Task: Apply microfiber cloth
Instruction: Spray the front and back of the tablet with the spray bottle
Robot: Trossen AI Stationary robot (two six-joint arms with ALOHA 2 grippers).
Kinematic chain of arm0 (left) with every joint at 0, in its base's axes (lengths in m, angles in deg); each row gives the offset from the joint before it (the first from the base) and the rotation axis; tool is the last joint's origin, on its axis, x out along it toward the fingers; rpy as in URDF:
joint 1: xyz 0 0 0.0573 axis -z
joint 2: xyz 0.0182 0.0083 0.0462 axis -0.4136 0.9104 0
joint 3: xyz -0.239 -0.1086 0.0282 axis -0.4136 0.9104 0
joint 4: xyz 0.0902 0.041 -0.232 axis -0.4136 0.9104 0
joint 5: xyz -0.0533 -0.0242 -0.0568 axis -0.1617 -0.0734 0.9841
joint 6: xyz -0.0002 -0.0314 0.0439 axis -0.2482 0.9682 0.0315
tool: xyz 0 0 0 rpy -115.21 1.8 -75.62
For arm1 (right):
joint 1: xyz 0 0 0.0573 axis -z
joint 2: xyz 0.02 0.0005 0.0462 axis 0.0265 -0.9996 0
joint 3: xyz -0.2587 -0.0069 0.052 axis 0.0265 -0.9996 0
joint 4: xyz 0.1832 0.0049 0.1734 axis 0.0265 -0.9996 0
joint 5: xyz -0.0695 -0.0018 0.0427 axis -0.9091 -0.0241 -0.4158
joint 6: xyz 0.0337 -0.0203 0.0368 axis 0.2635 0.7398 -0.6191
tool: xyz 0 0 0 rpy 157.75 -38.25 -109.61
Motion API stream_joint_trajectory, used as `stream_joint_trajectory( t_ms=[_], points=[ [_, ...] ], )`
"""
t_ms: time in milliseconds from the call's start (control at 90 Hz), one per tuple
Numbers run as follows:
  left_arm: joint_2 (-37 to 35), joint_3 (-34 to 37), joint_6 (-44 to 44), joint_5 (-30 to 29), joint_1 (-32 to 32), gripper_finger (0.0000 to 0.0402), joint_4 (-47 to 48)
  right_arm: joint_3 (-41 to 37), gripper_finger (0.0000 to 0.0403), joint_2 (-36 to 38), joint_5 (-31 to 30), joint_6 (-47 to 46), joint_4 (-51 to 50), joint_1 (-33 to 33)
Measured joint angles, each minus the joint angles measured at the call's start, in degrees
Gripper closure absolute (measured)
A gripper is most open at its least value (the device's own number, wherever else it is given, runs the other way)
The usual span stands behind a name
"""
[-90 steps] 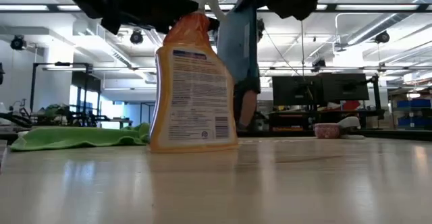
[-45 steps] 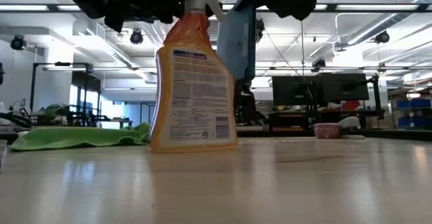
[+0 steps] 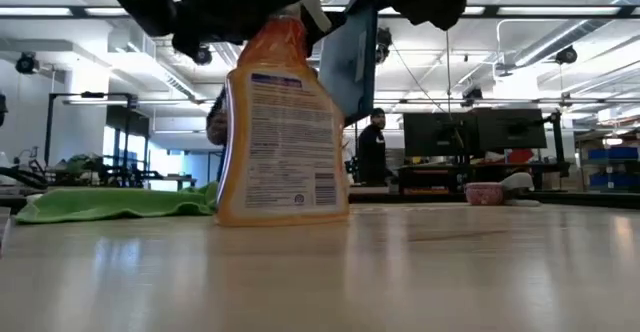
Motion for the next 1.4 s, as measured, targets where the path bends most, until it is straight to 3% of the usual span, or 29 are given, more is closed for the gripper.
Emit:
stream_joint_trajectory(
  t_ms=[733, 1100, 1267, 1400],
  points=[
    [-1.42, 0.35, -2.6, 2.97, 0.22, 0.0056, 6.28, -0.04, 0.0397, 0.02, -0.02, -1.11, 0.04, 0.39],
    [-2.84, 0.35, -1.92, 1.95, 0.0, 0.015, 8.12, -0.04, 0.0397, 0.02, -0.02, -1.08, 0.06, 0.39],
    [-4.8, 0.37, -0.5, -0.5, 0.01, 0.0158, 11.82, -0.04, 0.0397, 0.02, -0.02, -1.37, 0.06, 0.39],
    [-6.65, 0.39, 0.18, -3.6, 0.0, 0.0141, 15.63, -0.04, 0.0397, 0.02, -0.03, -1.81, 0.17, 0.39]
  ],
)
